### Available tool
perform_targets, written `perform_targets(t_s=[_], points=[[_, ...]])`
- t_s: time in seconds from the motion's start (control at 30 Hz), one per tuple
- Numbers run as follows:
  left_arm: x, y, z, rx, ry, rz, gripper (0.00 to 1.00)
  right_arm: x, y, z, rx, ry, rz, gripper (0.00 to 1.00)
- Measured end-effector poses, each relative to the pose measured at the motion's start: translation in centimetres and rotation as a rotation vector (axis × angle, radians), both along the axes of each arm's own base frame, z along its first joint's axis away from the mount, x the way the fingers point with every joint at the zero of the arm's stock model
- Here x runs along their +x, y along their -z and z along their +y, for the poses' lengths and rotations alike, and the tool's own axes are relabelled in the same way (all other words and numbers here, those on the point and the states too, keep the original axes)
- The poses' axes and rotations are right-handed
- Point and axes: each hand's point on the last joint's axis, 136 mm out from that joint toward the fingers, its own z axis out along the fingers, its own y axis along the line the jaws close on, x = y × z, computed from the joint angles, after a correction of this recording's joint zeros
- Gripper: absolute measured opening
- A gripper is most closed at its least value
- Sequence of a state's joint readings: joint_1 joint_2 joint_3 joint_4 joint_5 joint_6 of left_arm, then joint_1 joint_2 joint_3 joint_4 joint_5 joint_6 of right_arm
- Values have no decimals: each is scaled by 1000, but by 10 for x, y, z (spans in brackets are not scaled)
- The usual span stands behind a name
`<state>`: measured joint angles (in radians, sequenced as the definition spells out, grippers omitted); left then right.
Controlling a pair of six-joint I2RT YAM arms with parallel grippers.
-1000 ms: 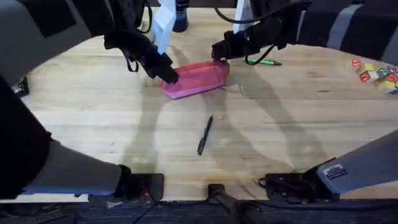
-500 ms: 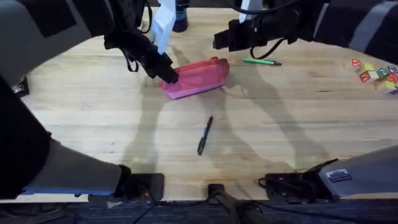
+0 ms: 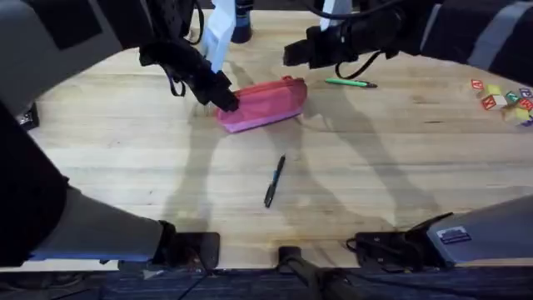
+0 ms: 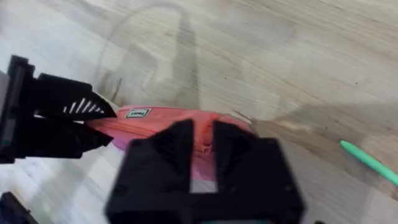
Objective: Unzip the bag, pick up the pens from the table one at a time and place them inside, then zip the bag closed.
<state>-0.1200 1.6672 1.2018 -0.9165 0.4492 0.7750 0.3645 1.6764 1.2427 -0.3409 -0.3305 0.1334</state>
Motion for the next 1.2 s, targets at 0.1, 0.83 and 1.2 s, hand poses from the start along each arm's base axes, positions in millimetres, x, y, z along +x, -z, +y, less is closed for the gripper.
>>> perform_targets(t_s=[0.1, 0.83, 1.2], points=[[0, 0, 0, 0, 0, 0, 43, -4, 1, -1, -8, 1, 23, 590], [0, 0, 0, 0, 0, -1, 43, 11, -109, -13, -72, 53, -58, 996], [0, 0, 0, 0, 0, -1, 43, 21, -59, -10, -143, 40, 90, 996]])
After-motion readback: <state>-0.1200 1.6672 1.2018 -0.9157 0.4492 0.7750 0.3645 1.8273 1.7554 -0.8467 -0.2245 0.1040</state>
